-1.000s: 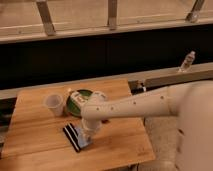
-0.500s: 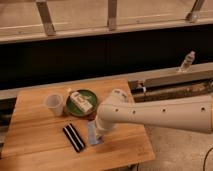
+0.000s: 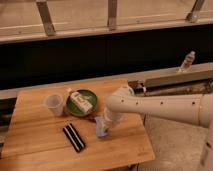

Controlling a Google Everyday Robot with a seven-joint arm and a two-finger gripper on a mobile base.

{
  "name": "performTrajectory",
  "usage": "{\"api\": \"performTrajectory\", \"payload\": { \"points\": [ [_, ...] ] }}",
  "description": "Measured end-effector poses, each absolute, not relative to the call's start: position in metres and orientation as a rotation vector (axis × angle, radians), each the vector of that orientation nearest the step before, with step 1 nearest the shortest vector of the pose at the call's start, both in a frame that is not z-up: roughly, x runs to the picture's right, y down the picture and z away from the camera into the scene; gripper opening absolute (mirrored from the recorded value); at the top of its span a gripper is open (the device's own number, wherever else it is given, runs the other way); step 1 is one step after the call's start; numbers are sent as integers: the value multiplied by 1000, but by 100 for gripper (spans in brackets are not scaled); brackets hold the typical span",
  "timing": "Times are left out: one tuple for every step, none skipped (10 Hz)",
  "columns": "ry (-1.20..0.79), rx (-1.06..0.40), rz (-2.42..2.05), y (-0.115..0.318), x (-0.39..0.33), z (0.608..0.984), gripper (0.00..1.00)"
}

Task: Wipe the white sponge on the table

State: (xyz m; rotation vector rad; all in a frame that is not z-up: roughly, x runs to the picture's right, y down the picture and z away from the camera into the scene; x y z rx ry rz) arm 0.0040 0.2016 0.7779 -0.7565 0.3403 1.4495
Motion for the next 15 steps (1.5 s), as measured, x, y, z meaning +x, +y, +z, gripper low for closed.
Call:
{"api": "performTrajectory", "payload": {
  "points": [
    [346,-761,1446,195,2,788,18],
    [350,-765,1441,192,-2,794,18],
    [349,-766,1427,189,-8,796,18],
    [344,-766,1406,191,-14,794,18],
    [339,-766,1382,195,-21,790,18],
    [336,-767,1358,203,-31,783,18],
    [335,-771,1322,219,-46,772,18],
    [334,-776,1296,232,-57,764,18],
    [336,-785,1269,254,-70,752,18],
    [343,-792,1266,270,-74,744,18],
    [348,-796,1269,280,-76,740,18],
    [355,-801,1278,289,-75,737,18],
    [367,-806,1302,298,-68,736,18],
    [375,-807,1325,300,-60,737,18],
    [385,-808,1350,300,-49,741,18]
  ]
}}
